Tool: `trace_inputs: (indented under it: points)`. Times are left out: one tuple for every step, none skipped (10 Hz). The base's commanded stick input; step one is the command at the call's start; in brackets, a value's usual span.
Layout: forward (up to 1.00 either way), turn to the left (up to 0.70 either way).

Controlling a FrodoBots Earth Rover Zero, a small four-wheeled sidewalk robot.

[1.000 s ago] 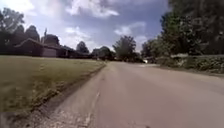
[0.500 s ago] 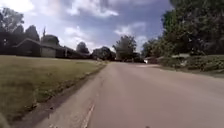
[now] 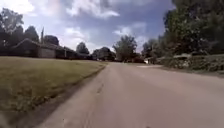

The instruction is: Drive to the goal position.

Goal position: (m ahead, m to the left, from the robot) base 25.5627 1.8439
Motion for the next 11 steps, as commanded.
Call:
trace_inputs:
  points:
    - [1.0, -0.23]
    - [1.0, -0.16]
    - [1.0, 0.0]
    - [1.0, 0.0]
    - [1.0, 0.0]
    - [1.0, 0.0]
    - [1.0, 0.0]
    - [1.0, 0.0]
    - [1.0, 0.0]
    - [1.0, 0.0]
    - [1.0, 0.0]
